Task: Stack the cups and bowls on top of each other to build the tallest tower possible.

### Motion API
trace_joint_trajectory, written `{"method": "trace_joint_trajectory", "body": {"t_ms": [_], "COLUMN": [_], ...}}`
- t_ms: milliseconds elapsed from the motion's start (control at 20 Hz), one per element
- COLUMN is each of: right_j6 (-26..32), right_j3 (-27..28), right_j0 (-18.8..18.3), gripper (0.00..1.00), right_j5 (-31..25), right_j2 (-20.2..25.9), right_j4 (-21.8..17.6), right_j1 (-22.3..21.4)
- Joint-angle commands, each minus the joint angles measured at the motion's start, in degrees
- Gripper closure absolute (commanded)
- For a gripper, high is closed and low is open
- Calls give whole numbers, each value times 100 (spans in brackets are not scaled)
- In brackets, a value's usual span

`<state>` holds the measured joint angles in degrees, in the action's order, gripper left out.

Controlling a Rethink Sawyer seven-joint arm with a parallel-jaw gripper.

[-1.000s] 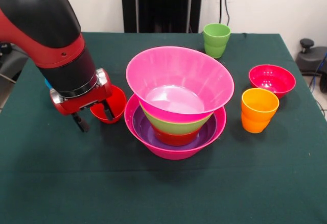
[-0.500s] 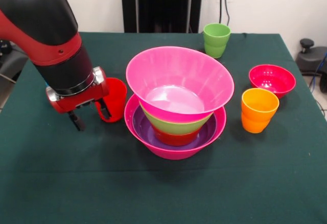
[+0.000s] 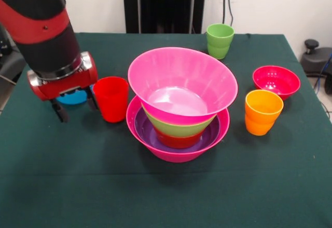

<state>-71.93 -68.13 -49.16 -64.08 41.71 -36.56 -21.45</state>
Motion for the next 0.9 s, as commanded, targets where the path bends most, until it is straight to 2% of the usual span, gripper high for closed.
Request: {"method": "trace_joint_trajectory", "body": {"t_ms": [50,450,900], "right_j6": [979,788,389], "right_j3": [-221,-579,-1523], "right_j0": [271,232,-17], "gripper": [0,0,0], "right_j5": [-714,-999,-436], "right_j2": [-345,-338,-379], "right_j4": [-153,6,76], "right_j1": [-266,-640,-909]}}
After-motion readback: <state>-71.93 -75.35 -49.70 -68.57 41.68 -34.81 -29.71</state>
